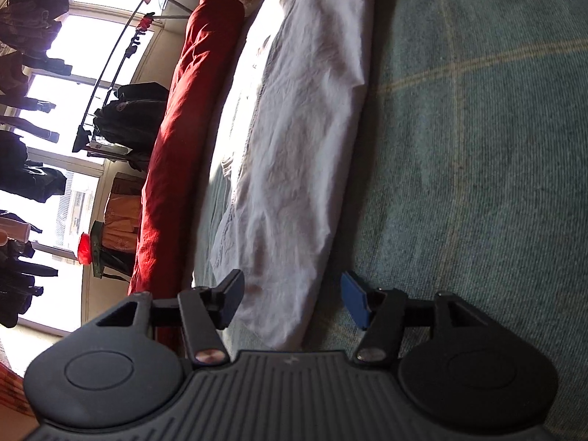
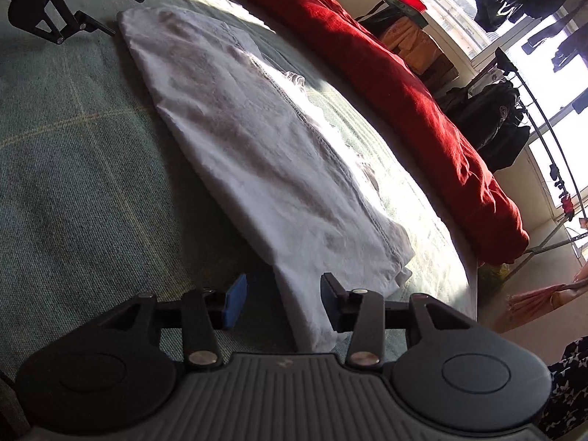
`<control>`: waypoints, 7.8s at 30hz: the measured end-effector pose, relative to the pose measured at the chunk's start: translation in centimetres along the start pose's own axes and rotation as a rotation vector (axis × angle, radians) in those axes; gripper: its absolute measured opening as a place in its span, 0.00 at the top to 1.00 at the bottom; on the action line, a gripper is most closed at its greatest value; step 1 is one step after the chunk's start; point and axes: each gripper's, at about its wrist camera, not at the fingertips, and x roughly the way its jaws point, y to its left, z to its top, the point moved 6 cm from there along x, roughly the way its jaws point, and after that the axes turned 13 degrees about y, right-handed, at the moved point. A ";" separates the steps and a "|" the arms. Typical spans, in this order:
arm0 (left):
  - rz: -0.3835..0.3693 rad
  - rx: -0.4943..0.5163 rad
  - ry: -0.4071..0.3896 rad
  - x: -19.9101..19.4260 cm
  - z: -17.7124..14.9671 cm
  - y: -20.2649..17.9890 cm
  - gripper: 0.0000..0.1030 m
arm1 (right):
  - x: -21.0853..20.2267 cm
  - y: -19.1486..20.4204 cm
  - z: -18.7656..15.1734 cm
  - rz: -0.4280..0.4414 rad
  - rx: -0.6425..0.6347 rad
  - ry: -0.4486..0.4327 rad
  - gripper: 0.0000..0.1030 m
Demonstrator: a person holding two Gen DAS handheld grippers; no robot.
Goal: Fold clothes
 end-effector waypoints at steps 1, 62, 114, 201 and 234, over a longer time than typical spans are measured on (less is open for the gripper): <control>0.000 0.006 -0.007 0.2 0.0 0.0 0.43 | 0.5 0.1 0.1 -0.003 -0.006 0.002 0.45; 0.074 -0.030 -0.091 -2.4 1.7 2.8 0.98 | 0.0 -3.2 3.6 -0.042 0.036 -0.092 0.94; -0.795 -0.812 -0.102 -12.2 -1.6 2.2 0.40 | -0.2 -8.5 -14.0 0.698 0.963 -0.003 0.57; -0.821 -1.205 0.154 1.0 -7.5 4.4 0.20 | -4.9 1.0 -6.9 0.518 0.741 -0.131 0.29; -1.025 -1.160 -0.045 1.7 -0.3 7.2 0.11 | 0.2 -6.0 -2.9 0.587 0.874 -0.136 0.00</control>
